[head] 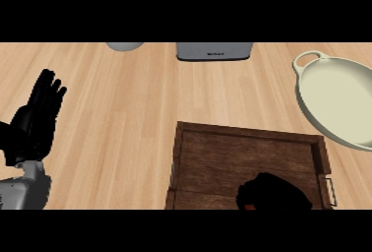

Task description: Pick the bell pepper from the tray and place it in the pot

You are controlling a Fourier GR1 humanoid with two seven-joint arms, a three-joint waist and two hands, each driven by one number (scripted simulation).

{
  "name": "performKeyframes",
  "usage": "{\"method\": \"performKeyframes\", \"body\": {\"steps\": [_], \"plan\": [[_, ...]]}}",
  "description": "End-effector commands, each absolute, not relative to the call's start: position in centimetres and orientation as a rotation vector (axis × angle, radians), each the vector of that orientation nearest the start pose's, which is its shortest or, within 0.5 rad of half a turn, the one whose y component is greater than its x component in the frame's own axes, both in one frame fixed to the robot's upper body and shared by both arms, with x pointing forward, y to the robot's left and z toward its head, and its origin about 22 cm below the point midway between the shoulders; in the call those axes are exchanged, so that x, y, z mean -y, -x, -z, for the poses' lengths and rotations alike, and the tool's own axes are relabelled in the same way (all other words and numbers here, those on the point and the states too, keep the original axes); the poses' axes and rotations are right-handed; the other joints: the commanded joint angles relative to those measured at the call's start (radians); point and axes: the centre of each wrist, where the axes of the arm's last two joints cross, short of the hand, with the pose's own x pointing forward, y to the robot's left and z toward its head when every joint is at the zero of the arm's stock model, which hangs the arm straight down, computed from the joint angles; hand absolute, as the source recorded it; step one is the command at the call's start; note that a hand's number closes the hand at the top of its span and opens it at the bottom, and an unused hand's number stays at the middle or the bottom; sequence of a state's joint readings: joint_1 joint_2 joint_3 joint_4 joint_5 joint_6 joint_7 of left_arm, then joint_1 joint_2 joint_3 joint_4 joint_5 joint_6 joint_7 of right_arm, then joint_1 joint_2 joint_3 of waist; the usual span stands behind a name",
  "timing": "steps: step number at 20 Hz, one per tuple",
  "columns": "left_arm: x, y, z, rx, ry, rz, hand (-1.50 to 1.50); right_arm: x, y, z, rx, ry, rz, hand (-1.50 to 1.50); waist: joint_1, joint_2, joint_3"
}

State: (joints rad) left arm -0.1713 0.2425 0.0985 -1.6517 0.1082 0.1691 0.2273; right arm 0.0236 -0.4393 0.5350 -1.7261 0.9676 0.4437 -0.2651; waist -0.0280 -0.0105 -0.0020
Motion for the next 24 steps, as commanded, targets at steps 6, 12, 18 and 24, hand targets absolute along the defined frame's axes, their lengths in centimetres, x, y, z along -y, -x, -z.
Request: {"method": "performKeyframes", "body": {"steps": [6,12,18,24], "plan": [[-28.3,-28.3,-10.3,1.605,-0.219,-0.091,0.0,26.0,-11.5,-3.3,1.37,0.256,-1.661,1.5,0.01,0.007,0.002],[-29.5,-26.9,-8.4,1.605,-0.211,-0.087,0.0,28.2,-11.6,-6.6,1.674,0.402,-1.255,1.5,-0.003,0.004,0.002],[-29.1,-27.2,-7.0,1.59,-0.216,-0.088,0.0,30.8,-11.6,-10.6,1.868,0.603,-0.919,1.5,-0.003,0.009,0.002],[-27.8,-27.9,-9.5,1.616,-0.222,-0.081,0.0,35.6,-12.6,-15.1,1.902,0.714,-0.696,1.5,0.019,0.01,0.002]]}}
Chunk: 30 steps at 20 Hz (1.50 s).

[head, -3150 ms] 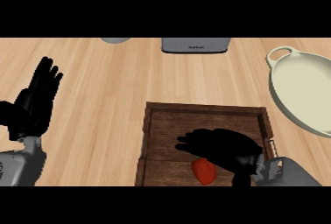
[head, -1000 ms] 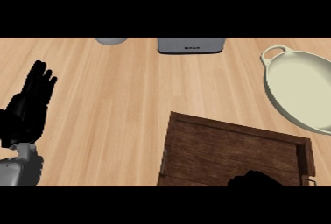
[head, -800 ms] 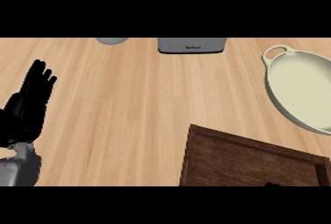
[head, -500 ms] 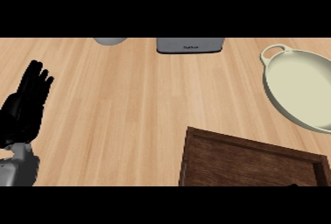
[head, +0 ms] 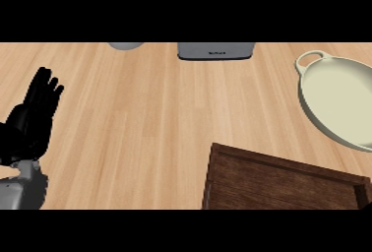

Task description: Pick the bell pepper from the tray and place it in the pot

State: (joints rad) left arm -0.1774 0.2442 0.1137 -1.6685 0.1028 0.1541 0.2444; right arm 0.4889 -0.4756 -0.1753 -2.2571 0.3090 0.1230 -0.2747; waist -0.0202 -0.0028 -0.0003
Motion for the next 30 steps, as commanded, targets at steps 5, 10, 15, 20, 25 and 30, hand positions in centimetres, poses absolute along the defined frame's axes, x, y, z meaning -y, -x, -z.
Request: {"method": "performKeyframes", "body": {"steps": [5,10,15,20,25,30], "plan": [[-29.0,-28.8,-8.2,1.601,-0.199,-0.075,0.0,39.7,-14.4,-17.1,1.867,0.712,-0.623,1.5,0.013,0.003,0.0],[-30.0,-28.2,-9.7,1.626,-0.183,-0.065,0.0,43.8,-20.0,-15.8,1.844,0.728,-0.539,1.5,0.033,0.006,0.001],[-28.7,-28.2,-8.7,1.604,-0.172,-0.051,0.0,45.2,-23.9,-14.5,1.787,0.683,-0.54,1.5,0.035,0.006,0.001],[-26.0,-29.4,-8.3,1.624,-0.199,-0.071,0.0,45.8,-26.5,-13.3,1.81,0.801,-0.53,1.5,0.034,0.008,0.001],[-28.2,-29.1,-8.6,1.641,-0.18,-0.04,0.0,47.6,-27.7,-14.1,1.695,1.201,-0.661,1.5,0.06,0.015,0.002],[-26.3,-28.9,-10.0,1.633,-0.168,-0.047,0.0,47.8,-31.3,-9.3,1.646,1.189,-0.693,1.5,0.063,0.013,0.003]]}}
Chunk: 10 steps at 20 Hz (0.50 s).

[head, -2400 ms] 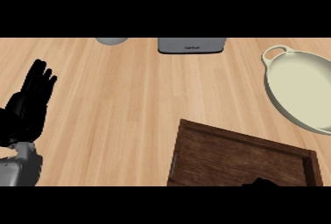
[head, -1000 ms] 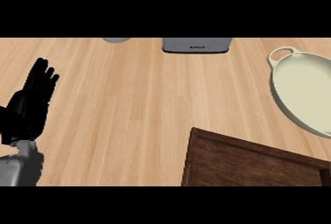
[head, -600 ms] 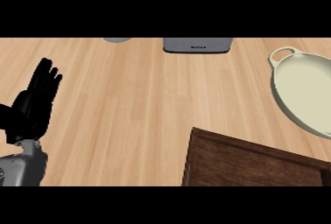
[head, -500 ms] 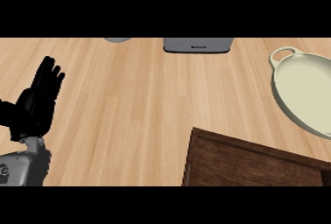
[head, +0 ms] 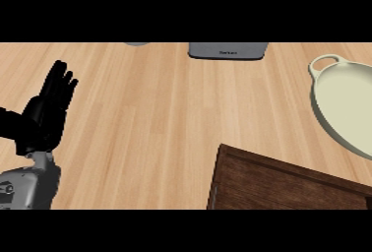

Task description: Pick the bell pepper from the tray and place it in the pot

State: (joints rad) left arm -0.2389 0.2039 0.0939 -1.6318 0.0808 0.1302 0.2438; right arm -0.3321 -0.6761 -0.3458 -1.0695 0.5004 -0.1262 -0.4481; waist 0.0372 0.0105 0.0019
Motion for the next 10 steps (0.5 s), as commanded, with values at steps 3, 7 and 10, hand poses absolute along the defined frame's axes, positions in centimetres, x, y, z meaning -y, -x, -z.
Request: {"method": "performKeyframes", "body": {"steps": [3,7,10], "plan": [[-27.2,-29.2,-8.1,1.628,-0.174,-0.067,0.0,48.3,-31.9,-7.3,1.608,1.155,-0.748,1.5,0.002,0.003,0.001],[-26.2,-29.3,-8.6,1.629,-0.141,-0.022,0.0,48.7,-33.1,-7.1,1.533,0.997,-0.618,-1.5,0.014,0.008,0.002],[-25.5,-29.3,-9.3,1.65,-0.151,-0.024,0.0,47.5,-33.7,-5.5,1.512,0.846,-0.628,-1.5,0.023,0.009,0.003]]}}
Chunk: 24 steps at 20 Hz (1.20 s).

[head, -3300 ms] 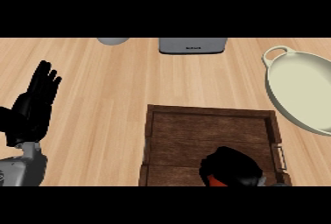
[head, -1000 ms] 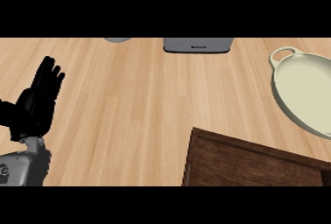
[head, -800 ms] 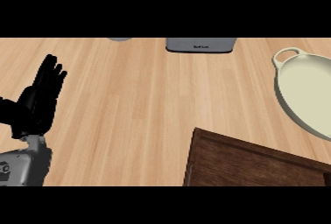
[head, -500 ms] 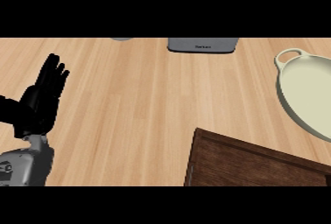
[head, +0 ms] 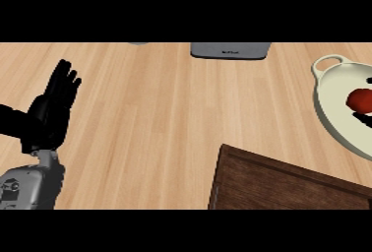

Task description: Pick the bell pepper from the tray and place it in the pot

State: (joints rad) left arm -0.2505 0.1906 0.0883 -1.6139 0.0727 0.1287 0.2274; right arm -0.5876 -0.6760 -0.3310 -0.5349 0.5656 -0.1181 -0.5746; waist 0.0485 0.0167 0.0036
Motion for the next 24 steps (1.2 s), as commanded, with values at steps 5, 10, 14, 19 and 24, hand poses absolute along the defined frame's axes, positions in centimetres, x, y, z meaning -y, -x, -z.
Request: {"method": "performKeyframes", "body": {"steps": [5,10,14,19,24], "plan": [[-26.8,-29.6,-7.5,1.639,-0.162,-0.051,0.0,46.6,-34.4,-4.6,1.629,0.583,-0.564,-1.5,-0.006,0.002,0.0],[-25.6,-29.5,-8.3,1.64,-0.156,-0.032,0.0,48.1,-34.8,-7.0,1.791,0.413,-0.305,-1.5,-0.004,0.002,0.002],[-27.0,-29.1,-8.7,1.637,-0.162,-0.044,0.0,51.2,-32.1,-6.9,1.814,0.373,-0.163,-1.5,-0.008,0.001,0.002],[-26.7,-28.3,-7.4,1.622,-0.143,-0.043,0.0,54.6,-29.2,-8.5,1.8,0.365,-0.097,-1.5,-0.002,0.005,0.003],[-27.2,-28.9,-8.8,1.647,-0.16,-0.052,0.0,57.9,-26.3,-11.4,1.81,0.336,-0.095,-1.5,-0.007,0.007,0.005]]}}
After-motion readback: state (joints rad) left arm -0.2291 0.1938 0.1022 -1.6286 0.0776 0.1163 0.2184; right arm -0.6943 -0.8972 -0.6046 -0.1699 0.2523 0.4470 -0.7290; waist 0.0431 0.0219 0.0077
